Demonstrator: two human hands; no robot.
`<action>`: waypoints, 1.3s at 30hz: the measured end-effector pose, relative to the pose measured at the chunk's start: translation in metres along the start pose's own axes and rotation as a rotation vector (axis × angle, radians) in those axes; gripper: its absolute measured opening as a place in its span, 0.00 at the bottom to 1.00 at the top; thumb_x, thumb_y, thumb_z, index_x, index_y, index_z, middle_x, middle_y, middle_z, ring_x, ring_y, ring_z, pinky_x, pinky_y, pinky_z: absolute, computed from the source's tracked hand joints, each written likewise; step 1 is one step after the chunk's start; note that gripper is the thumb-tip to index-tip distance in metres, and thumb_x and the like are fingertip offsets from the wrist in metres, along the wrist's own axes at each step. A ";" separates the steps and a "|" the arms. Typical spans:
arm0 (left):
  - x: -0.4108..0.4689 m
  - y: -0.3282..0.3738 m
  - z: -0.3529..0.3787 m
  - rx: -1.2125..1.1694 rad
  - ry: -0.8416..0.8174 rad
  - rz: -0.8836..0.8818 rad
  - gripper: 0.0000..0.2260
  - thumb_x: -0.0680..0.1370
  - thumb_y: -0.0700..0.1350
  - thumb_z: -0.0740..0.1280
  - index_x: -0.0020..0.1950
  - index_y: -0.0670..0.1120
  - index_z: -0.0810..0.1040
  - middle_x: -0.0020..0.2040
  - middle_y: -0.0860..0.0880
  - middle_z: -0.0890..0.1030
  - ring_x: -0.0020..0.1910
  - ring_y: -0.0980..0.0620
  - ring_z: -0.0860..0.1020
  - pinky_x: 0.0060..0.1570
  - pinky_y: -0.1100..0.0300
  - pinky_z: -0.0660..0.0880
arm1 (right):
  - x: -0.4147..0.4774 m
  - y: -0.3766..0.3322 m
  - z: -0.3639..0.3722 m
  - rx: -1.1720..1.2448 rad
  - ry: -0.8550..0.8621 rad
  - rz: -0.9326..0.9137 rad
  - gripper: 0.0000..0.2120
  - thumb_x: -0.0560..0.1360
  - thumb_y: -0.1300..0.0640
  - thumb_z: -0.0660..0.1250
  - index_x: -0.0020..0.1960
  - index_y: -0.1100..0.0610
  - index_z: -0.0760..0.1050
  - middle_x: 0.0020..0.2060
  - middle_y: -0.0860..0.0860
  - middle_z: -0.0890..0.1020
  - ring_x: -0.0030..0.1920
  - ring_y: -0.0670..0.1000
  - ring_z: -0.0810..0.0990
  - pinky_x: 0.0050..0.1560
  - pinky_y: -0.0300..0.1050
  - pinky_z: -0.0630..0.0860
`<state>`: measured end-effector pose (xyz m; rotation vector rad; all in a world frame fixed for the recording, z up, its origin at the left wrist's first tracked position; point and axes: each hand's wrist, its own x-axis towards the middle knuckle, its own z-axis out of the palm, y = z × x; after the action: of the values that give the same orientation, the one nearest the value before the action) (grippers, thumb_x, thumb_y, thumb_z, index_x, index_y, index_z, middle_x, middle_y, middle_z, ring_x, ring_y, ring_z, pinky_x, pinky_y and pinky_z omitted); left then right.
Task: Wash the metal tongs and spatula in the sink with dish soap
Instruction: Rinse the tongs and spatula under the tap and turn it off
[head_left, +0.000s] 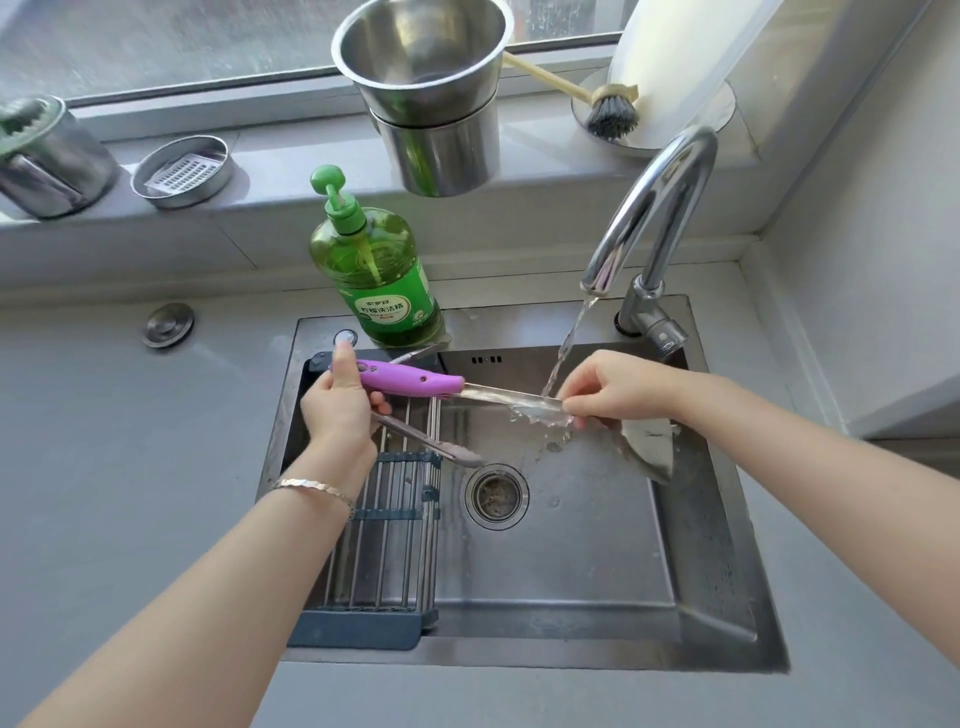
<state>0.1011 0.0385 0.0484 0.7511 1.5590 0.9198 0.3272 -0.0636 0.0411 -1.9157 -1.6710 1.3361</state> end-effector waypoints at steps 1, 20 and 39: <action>0.003 0.001 -0.006 0.006 -0.006 -0.002 0.15 0.79 0.55 0.61 0.38 0.46 0.70 0.33 0.48 0.73 0.23 0.56 0.69 0.27 0.65 0.70 | -0.002 0.004 0.000 -0.066 0.022 0.001 0.14 0.76 0.56 0.64 0.31 0.51 0.77 0.27 0.47 0.80 0.25 0.41 0.72 0.34 0.35 0.70; 0.010 0.003 -0.030 1.539 -0.701 0.740 0.21 0.64 0.62 0.73 0.46 0.47 0.77 0.38 0.52 0.76 0.38 0.52 0.74 0.40 0.61 0.71 | 0.005 0.006 -0.008 -0.622 0.368 -0.357 0.30 0.72 0.33 0.55 0.21 0.54 0.62 0.19 0.49 0.66 0.29 0.52 0.69 0.47 0.41 0.62; -0.031 -0.041 -0.030 1.326 -0.350 0.815 0.17 0.76 0.58 0.64 0.35 0.47 0.75 0.28 0.53 0.70 0.34 0.50 0.72 0.33 0.59 0.68 | 0.006 -0.027 0.085 -0.371 0.658 -0.116 0.32 0.78 0.43 0.45 0.76 0.61 0.50 0.76 0.56 0.51 0.75 0.48 0.43 0.73 0.42 0.39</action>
<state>0.0777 -0.0127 0.0302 2.4462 1.3968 0.0937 0.2446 -0.0808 0.0116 -2.0874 -1.6978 0.2868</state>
